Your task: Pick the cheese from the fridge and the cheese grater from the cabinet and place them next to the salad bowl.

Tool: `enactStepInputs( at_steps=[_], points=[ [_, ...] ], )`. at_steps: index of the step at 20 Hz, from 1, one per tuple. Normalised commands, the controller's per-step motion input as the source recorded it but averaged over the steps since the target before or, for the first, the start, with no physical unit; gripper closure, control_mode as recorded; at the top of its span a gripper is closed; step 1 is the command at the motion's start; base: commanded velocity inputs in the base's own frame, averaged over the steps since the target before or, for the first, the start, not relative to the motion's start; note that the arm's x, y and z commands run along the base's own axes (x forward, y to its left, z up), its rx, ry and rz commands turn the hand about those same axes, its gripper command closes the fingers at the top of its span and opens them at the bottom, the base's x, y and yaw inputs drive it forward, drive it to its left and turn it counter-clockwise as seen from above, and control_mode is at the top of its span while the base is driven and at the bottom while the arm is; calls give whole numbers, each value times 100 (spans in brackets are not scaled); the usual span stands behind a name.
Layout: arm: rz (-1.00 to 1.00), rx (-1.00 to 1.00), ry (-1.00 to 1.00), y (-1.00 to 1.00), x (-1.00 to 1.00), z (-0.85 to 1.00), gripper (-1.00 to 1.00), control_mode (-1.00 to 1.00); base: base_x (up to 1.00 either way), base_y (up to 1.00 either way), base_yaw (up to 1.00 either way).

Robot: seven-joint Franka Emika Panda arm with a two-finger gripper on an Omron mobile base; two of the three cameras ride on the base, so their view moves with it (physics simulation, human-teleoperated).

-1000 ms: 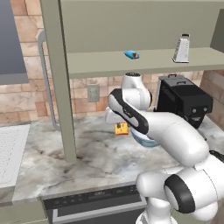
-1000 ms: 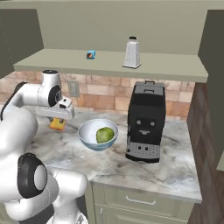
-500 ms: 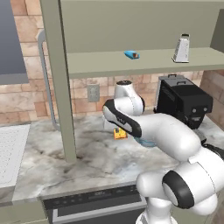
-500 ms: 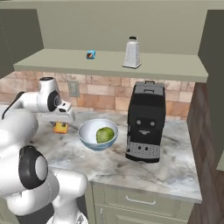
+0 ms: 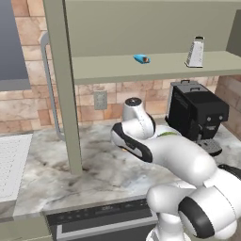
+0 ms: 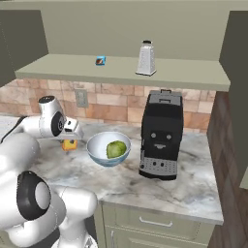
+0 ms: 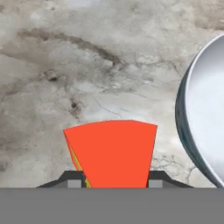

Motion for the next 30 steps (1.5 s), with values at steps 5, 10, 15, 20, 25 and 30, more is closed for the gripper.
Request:
enactStepInputs(
  at_steps=[5, 10, 15, 20, 25, 30],
  points=[
    [0, 0, 0, 1, 32, -11, 100, -100, 0, 0, 0],
    [0, 0, 0, 0, 37, -11, 100, -100, 0, 0, 0],
    [0, -2, 0, 0, 15, -16, 100, -100, 0, 0, 0],
    [0, -1, 0, 0, 15, -24, 100, -100, 0, 0, 0],
    [0, -1, -1, 0, 12, -20, 100, -100, 0, 0, 0],
    [0, -1, -1, 0, 7, -19, 100, -100, 0, 0, 0]
  ],
)
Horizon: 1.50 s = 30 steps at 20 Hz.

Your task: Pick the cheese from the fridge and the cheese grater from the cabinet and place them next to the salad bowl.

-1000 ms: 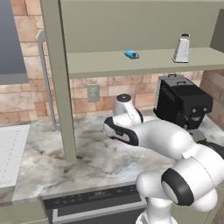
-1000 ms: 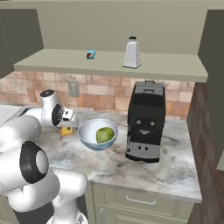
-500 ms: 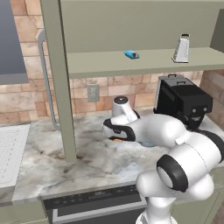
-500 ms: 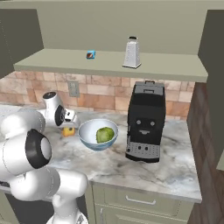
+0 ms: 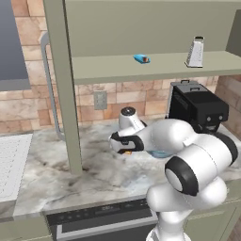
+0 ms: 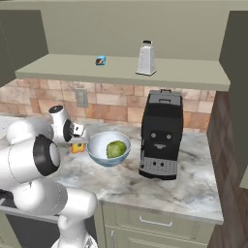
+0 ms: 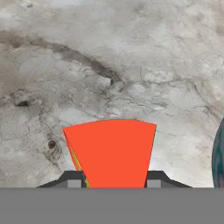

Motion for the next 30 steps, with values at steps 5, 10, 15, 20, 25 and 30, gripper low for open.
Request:
enactStepInputs(
  at_steps=[5, 10, 15, 20, 25, 30],
  points=[
    [0, 0, 0, 0, 3, -17, 100, -100, 0, 0, 0],
    [0, 0, 0, 0, 2, -18, 100, -100, 0, 0, 0],
    [0, 0, 0, -2, 1, -15, 100, -100, 0, 0, 0],
    [1, 0, -1, -8, -3, -8, 100, -100, 0, 0, 0],
    [4, -1, -4, -8, -10, -9, 100, -100, 0, 0, 0],
    [5, -3, -7, -6, -16, -7, 100, -100, 0, 0, 0]
  ],
)
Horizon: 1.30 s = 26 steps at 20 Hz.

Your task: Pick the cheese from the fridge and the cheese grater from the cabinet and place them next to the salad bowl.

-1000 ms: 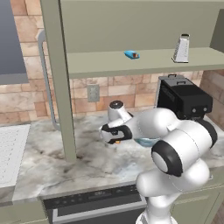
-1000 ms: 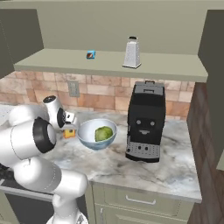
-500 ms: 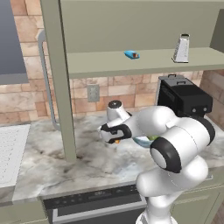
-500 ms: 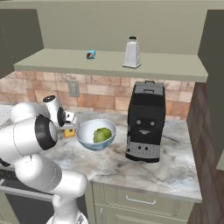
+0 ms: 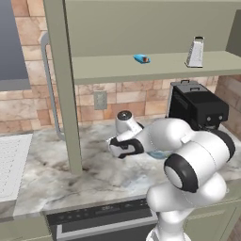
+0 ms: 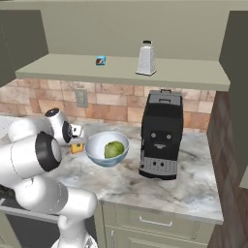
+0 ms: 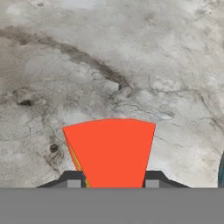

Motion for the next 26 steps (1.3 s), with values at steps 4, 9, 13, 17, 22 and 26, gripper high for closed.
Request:
enactStepInputs(
  at_steps=[4, 9, 13, 17, 22, 26],
  points=[
    [4, -1, -3, -4, -12, -3, 100, -100, 0, 0, 0],
    [3, -2, -1, -1, -5, -1, 100, -100, 0, 0, 0],
    [3, -1, -1, -4, -4, 1, -100, -100, 0, 0, 0],
    [1, 0, 0, -5, -7, 11, -100, -100, 0, 0, 0],
    [2, 0, 0, -1, -9, 18, -100, -100, 0, 0, 0],
    [4, 0, 0, 0, -9, 28, -100, -100, 0, 0, 0]
  ],
)
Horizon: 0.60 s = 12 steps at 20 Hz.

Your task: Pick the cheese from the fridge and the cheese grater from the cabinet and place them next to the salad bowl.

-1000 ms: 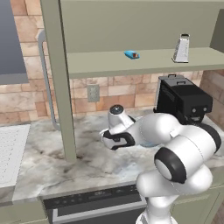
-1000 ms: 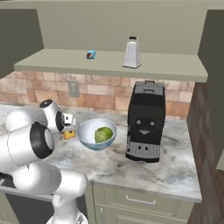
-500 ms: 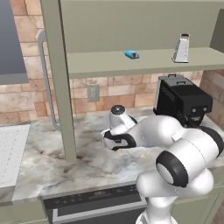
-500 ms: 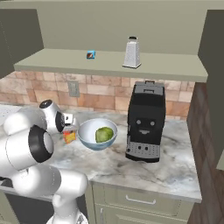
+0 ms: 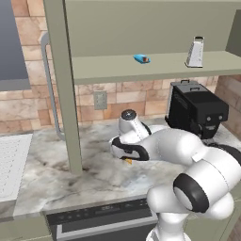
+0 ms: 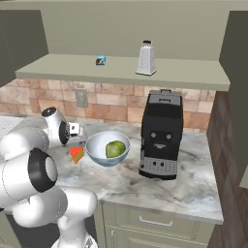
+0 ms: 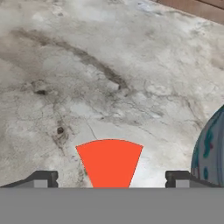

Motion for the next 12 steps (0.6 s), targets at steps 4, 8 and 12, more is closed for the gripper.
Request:
enactStepInputs(
  at_steps=[4, 8, 12],
  points=[
    [2, 0, -3, -5, -18, 41, -100, -100, 0, 0, 0],
    [0, 0, -14, -25, -35, 40, -100, -100, 0, 0, 0],
    [0, 0, -23, -29, -38, 38, -100, -100, 0, 0, 0]
  ],
)
